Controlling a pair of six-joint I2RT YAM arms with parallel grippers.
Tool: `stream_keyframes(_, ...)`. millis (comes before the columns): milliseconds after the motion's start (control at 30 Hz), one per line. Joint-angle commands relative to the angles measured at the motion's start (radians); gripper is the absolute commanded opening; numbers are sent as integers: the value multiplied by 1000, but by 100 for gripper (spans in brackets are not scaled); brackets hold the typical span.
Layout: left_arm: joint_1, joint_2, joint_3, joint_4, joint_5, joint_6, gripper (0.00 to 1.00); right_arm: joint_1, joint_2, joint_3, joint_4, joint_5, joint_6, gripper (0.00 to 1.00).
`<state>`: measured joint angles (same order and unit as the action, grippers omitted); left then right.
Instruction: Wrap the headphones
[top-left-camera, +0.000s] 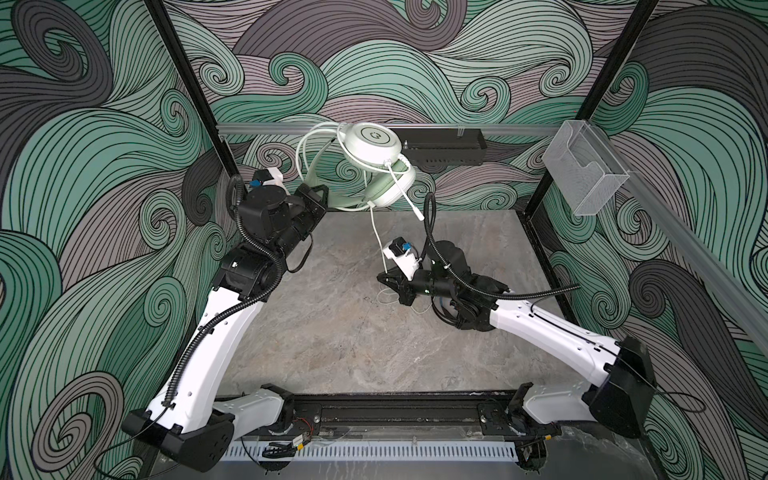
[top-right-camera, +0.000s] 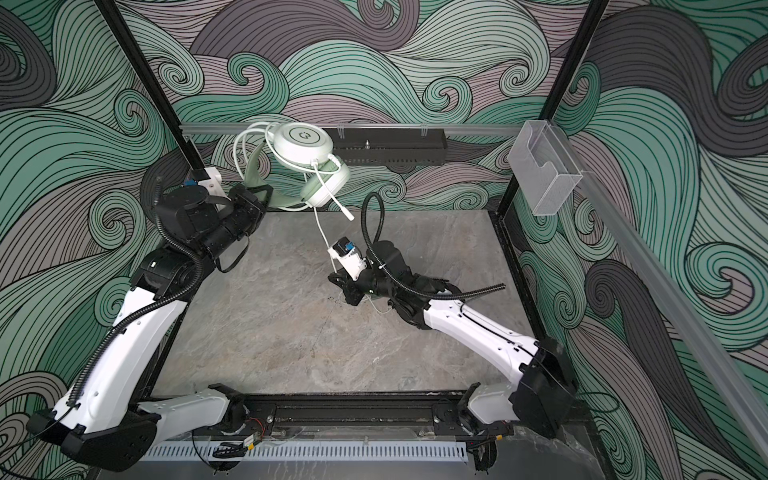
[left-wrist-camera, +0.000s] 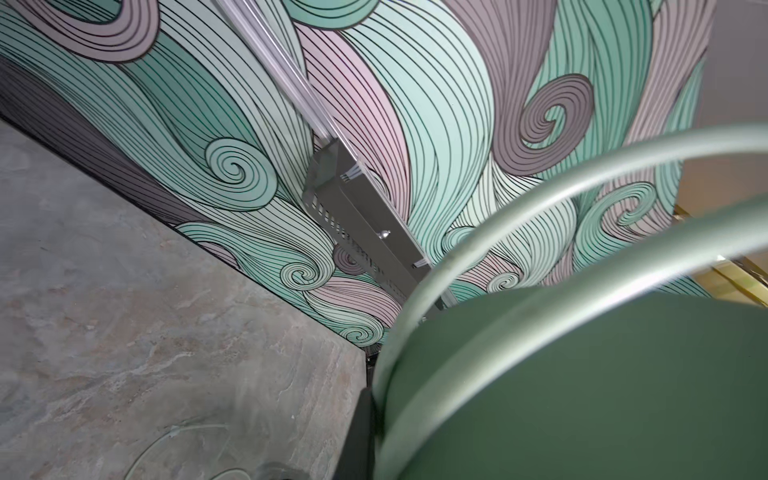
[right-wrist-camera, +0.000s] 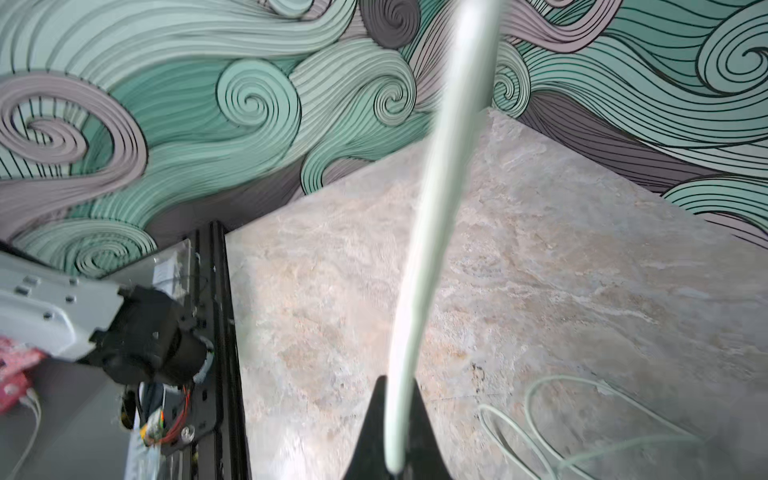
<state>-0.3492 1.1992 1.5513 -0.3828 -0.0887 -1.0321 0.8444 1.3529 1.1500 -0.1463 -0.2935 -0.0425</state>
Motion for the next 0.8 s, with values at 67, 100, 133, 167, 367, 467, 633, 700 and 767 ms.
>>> stream_keyframes(67,9,27,1,55,-212,-25,0,81,-57,61,-245,201,-144,0)
stream_keyframes(100,10,33,-3,43,-230,-21,0,95,-57,77,-269,220,-155,0)
stream_keyframes(133,9,38,-13,43,-250,-4,0,112,-49,103,-304,246,-166,0)
stream_keyframes(167,7,43,-20,37,-269,21,0,128,-37,135,-341,270,-181,0)
stream_keyframes(367,-4,70,-51,-38,-357,120,0,202,25,300,-483,370,-222,0)
stream_keyframes(467,-29,78,-76,-51,-421,186,0,224,65,396,-549,392,-240,0)
stream_keyframes(633,-98,85,-109,-46,-505,408,0,248,160,606,-704,436,-300,0)
stream_keyframes(700,-129,78,-125,-54,-550,516,0,256,188,678,-757,471,-333,0)
stream_keyframes(767,-157,57,-154,-74,-611,593,0,256,207,733,-800,494,-361,0)
